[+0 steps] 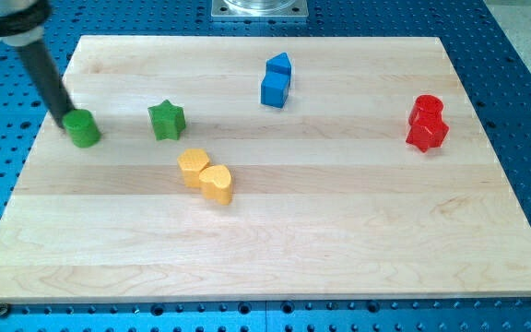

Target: Move the yellow blocks towards the bottom center of the board

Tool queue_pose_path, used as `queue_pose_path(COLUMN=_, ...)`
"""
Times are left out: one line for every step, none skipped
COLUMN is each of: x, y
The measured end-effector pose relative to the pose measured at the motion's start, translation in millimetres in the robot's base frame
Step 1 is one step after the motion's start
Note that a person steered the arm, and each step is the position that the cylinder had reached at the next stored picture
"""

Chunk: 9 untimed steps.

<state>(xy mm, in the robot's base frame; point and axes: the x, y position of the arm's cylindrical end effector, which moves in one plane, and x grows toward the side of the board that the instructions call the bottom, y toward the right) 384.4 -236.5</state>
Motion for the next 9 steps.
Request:
queue_pose_path(x=-18.4, y=93.3)
queue_pose_path(x=-4.8, y=45.7)
queue_pose_path(x=-5.4, y=152.4)
queue_pose_path(x=-9.8, y=201.9)
queue_pose_path(x=0.8, y=162.0)
queue_pose_path(x=42.0, y=121.5)
queue_pose_path(x=62.5, y=133.0)
queue_pose_path(x=86.0, y=112.1)
queue_pose_path(x=47.7, y=143.9)
